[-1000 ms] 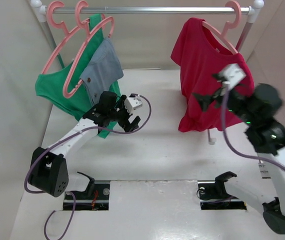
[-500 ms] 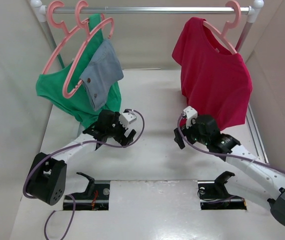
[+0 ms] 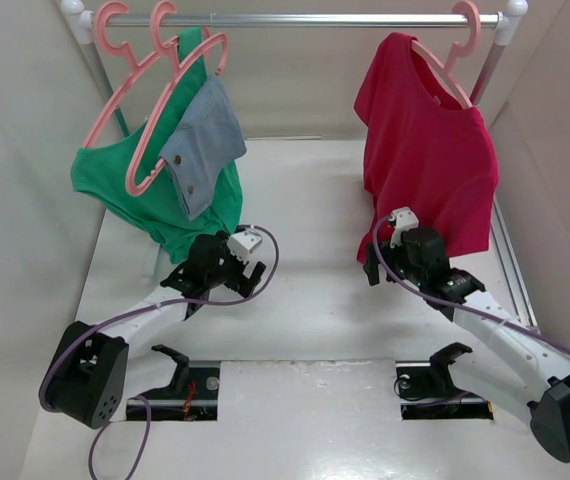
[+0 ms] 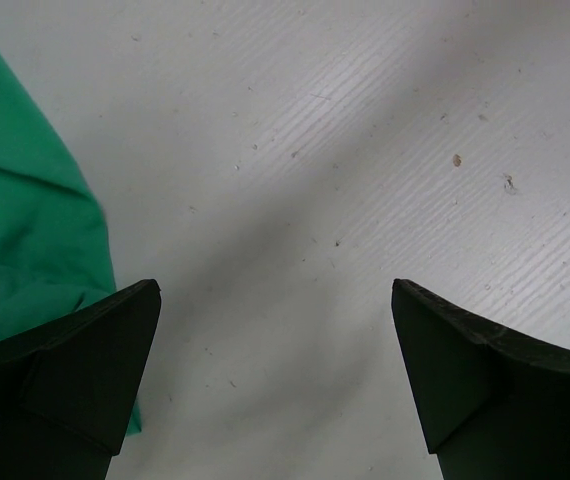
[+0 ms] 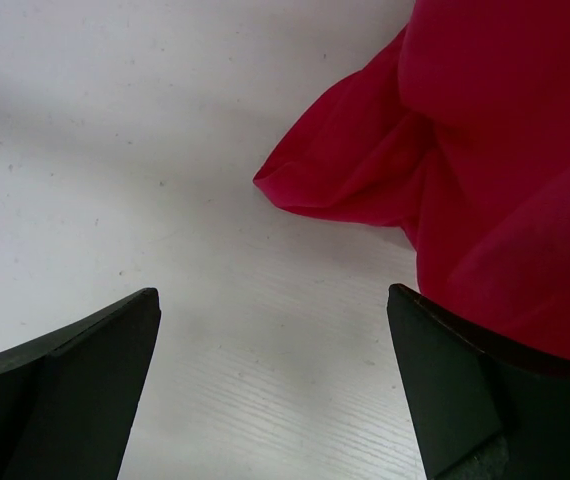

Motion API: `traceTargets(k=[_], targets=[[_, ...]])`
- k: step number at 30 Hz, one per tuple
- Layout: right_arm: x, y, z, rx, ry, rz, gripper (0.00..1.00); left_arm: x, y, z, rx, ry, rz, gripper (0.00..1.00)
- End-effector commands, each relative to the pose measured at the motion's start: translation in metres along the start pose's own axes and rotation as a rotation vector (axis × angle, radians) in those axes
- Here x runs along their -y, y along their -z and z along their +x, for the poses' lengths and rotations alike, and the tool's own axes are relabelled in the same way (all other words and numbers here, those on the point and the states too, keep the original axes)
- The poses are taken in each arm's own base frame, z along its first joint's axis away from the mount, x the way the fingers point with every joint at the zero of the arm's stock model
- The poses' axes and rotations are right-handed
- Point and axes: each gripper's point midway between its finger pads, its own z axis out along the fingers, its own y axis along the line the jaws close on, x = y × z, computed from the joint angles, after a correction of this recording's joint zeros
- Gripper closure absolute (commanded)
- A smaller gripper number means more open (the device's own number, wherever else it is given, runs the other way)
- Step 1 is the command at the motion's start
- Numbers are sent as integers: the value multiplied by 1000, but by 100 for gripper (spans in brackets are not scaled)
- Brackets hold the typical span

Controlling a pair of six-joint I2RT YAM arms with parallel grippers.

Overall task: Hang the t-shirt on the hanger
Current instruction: Hang the hanger with tshirt onto the clothesline

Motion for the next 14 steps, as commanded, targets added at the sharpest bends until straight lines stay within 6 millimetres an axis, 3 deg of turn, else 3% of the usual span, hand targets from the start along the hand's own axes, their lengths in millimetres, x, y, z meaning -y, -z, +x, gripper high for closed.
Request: traceTargets(k=[1,14], targets=[[2,-2,-17,65,-27,15,0,-4,1,-21,89,10,-27,0],[5,-3,-19,66,-21,23,0,-3,-1,-16,80,12,-25,0]])
